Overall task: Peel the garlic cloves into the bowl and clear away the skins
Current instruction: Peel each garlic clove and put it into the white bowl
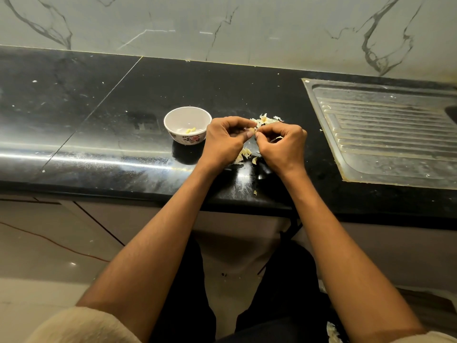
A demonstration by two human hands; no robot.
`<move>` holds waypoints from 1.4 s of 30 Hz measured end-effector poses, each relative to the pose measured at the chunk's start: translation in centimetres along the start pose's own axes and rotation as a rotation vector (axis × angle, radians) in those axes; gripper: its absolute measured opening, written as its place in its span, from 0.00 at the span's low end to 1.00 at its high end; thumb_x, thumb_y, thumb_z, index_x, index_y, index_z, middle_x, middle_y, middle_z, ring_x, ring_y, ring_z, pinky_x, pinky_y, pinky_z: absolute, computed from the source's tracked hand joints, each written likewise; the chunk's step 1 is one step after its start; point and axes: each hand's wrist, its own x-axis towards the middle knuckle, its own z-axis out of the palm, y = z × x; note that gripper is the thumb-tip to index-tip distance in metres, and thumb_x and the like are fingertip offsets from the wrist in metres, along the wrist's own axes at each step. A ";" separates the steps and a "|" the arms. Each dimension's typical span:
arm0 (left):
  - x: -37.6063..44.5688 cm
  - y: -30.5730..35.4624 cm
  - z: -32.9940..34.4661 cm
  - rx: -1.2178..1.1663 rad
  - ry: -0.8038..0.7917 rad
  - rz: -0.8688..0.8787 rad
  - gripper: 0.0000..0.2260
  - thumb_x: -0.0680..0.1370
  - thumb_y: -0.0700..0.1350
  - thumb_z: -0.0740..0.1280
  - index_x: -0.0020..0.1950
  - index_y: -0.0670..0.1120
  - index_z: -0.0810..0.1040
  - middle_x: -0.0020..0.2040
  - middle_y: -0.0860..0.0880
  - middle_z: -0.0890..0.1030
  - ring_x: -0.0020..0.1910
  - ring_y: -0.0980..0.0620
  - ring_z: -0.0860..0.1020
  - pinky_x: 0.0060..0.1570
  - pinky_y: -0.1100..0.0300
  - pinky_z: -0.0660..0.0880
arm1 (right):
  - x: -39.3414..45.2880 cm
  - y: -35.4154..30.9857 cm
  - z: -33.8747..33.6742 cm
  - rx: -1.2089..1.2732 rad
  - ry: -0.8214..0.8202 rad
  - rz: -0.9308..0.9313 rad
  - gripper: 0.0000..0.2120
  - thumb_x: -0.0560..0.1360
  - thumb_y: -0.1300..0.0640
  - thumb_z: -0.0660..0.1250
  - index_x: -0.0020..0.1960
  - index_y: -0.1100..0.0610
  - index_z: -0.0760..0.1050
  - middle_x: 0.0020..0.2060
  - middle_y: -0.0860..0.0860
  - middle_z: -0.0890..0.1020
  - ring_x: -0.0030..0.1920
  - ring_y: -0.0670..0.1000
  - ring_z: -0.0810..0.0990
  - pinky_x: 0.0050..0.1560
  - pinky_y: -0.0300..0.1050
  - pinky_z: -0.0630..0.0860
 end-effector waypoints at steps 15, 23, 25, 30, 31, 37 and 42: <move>0.1 -0.2 0.0 0.069 0.042 0.011 0.03 0.74 0.38 0.76 0.47 0.43 0.87 0.42 0.51 0.87 0.43 0.55 0.86 0.45 0.62 0.80 | -0.2 -0.5 -0.2 0.022 0.039 -0.048 0.02 0.70 0.62 0.75 0.40 0.57 0.86 0.35 0.48 0.86 0.33 0.46 0.83 0.35 0.45 0.81; 0.0 -0.1 0.1 0.019 0.043 -0.011 0.04 0.74 0.35 0.76 0.47 0.40 0.87 0.39 0.47 0.87 0.37 0.50 0.86 0.42 0.58 0.83 | -0.2 -0.3 -0.1 0.034 0.029 -0.067 0.03 0.71 0.63 0.75 0.42 0.58 0.87 0.36 0.49 0.86 0.35 0.46 0.84 0.37 0.42 0.81; 0.0 -0.1 0.1 0.003 0.040 -0.016 0.04 0.74 0.35 0.76 0.47 0.40 0.87 0.40 0.47 0.87 0.41 0.47 0.86 0.45 0.55 0.84 | -0.1 -0.2 -0.1 0.057 0.026 -0.044 0.03 0.71 0.64 0.75 0.42 0.58 0.87 0.36 0.49 0.86 0.35 0.46 0.84 0.38 0.42 0.81; 0.3 -0.5 0.1 -0.028 0.032 0.012 0.06 0.73 0.34 0.76 0.50 0.38 0.87 0.44 0.46 0.87 0.46 0.52 0.86 0.48 0.61 0.81 | 0.3 0.1 -0.2 0.172 -0.027 0.106 0.03 0.72 0.63 0.75 0.42 0.58 0.87 0.35 0.49 0.87 0.36 0.48 0.86 0.39 0.49 0.84; 0.3 -0.6 0.1 -0.026 0.027 0.025 0.06 0.74 0.33 0.76 0.50 0.38 0.87 0.45 0.46 0.87 0.46 0.53 0.86 0.47 0.62 0.80 | 0.3 0.1 -0.2 0.193 -0.042 0.128 0.03 0.72 0.62 0.75 0.42 0.58 0.88 0.35 0.49 0.87 0.35 0.49 0.86 0.38 0.50 0.84; 0.5 -0.8 0.0 -0.018 0.009 0.053 0.07 0.74 0.33 0.76 0.51 0.38 0.87 0.46 0.44 0.86 0.47 0.50 0.86 0.52 0.57 0.82 | 0.3 0.2 -0.2 0.249 -0.058 0.179 0.04 0.70 0.58 0.75 0.41 0.58 0.87 0.34 0.51 0.86 0.34 0.55 0.85 0.36 0.54 0.83; 0.4 -0.8 0.0 0.020 0.021 0.060 0.07 0.73 0.34 0.77 0.50 0.39 0.88 0.45 0.45 0.86 0.45 0.50 0.86 0.50 0.57 0.83 | 0.2 -0.1 -0.2 0.239 -0.074 0.174 0.05 0.71 0.60 0.74 0.38 0.52 0.87 0.33 0.50 0.87 0.34 0.56 0.85 0.38 0.58 0.84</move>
